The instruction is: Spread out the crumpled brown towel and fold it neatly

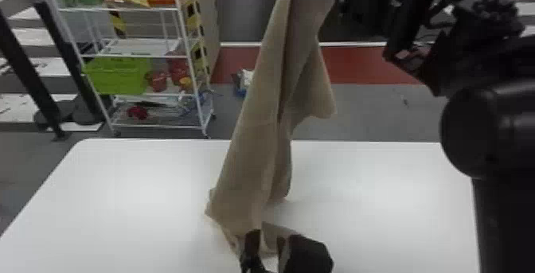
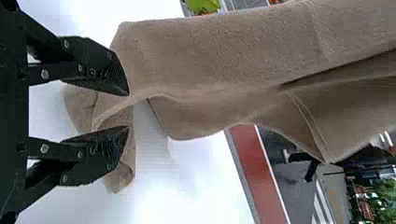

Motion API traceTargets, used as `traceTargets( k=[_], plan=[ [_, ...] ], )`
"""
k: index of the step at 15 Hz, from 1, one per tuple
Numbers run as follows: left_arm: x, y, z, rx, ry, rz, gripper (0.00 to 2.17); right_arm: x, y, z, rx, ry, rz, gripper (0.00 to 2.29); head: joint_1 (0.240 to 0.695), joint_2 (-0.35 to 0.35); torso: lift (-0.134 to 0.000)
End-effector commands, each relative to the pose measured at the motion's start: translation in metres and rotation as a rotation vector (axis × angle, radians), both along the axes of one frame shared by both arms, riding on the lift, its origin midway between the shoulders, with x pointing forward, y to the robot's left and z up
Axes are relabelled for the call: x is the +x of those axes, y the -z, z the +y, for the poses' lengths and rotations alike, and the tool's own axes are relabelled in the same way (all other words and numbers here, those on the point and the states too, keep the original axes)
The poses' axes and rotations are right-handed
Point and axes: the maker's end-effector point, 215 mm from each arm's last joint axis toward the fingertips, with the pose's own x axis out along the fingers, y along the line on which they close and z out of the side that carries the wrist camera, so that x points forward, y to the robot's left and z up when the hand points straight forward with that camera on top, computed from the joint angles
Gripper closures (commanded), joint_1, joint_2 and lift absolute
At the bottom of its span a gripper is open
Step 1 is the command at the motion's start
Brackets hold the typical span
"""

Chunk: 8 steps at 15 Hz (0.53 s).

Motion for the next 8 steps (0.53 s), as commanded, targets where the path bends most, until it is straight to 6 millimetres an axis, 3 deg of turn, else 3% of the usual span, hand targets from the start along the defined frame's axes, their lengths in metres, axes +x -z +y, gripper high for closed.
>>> traceTargets(
  k=[1,6,8],
  plan=[
    [-0.009,-0.006,-0.022,0.008,0.031,-0.019,0.37,0.0,0.001,0.001,0.002,0.0,0.003,1.5,0.598,0.013,-0.122],
    [0.02,-0.003,-0.053,0.1,-0.003,-0.074,0.37,-0.003,0.009,0.007,-0.005,-0.009,0.014,1.5,0.591,-0.033,-0.122],
    [0.03,0.004,-0.049,0.141,-0.016,-0.088,0.38,-0.004,0.011,0.006,-0.005,-0.007,0.017,1.5,0.592,-0.043,-0.122]
  ],
)
